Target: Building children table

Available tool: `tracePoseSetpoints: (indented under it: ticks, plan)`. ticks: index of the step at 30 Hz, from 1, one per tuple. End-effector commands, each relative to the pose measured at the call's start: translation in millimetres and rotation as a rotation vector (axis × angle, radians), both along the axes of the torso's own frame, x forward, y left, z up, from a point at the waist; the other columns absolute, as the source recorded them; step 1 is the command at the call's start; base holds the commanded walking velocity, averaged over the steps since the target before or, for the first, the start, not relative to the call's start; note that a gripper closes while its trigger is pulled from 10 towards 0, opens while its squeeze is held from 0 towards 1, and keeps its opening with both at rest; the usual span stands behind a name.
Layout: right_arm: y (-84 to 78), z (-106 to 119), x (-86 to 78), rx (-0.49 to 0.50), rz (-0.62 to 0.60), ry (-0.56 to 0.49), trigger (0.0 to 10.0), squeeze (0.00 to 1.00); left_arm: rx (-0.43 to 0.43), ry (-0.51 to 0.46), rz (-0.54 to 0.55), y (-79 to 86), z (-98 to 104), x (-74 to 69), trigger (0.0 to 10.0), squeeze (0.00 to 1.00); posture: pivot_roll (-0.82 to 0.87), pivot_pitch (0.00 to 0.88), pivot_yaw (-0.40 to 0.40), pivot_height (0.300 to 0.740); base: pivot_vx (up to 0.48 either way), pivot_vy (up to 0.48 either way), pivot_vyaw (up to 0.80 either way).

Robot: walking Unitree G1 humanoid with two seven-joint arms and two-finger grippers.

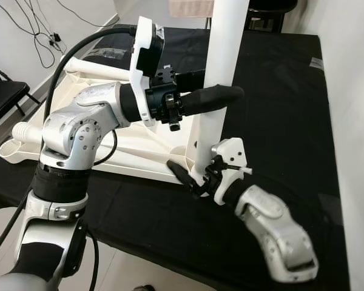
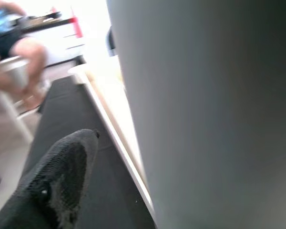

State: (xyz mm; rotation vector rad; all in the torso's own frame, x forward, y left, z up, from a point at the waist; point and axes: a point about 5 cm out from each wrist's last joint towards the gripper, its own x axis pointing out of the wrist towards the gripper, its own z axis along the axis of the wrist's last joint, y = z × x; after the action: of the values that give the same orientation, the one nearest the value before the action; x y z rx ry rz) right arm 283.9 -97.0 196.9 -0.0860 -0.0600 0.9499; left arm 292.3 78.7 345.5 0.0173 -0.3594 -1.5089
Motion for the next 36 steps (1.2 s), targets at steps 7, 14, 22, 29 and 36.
tracePoseSetpoints:
  ticks: [7,14,22,29,36]
  plan:
    - [-2.1,19.5,33.6,-0.11,0.296,-0.055,10.0,0.0,0.025,0.022,-0.072,-11.2,-5.0,-9.9,0.0,0.0,0.03,0.194,0.089,0.74,0.0,0.0,0.0]
    - [11.1,26.0,53.6,-0.03,0.451,0.016,4.2,0.0,0.003,0.022,-0.071,-11.7,-5.2,-13.2,0.0,0.0,0.03,0.201,0.087,0.74,0.0,0.0,0.0]
    - [15.0,26.8,58.6,-0.042,0.6,0.032,0.0,0.0,-0.008,0.031,-0.064,-12.0,-7.8,-15.4,0.0,0.0,0.03,0.212,0.077,0.74,0.0,0.0,0.0]
    - [14.4,23.3,59.5,-0.063,0.597,0.033,0.0,0.0,-0.021,0.032,-0.057,-12.7,-9.5,-15.4,0.0,0.0,0.02,0.216,0.073,0.74,0.0,0.0,0.0]
    - [8.6,8.2,60.7,-0.108,0.516,0.036,0.0,0.0,-0.045,0.068,-0.009,-12.4,-13.7,-11.8,10.0,1.0,0.01,0.223,0.062,0.74,0.0,0.0,0.0]
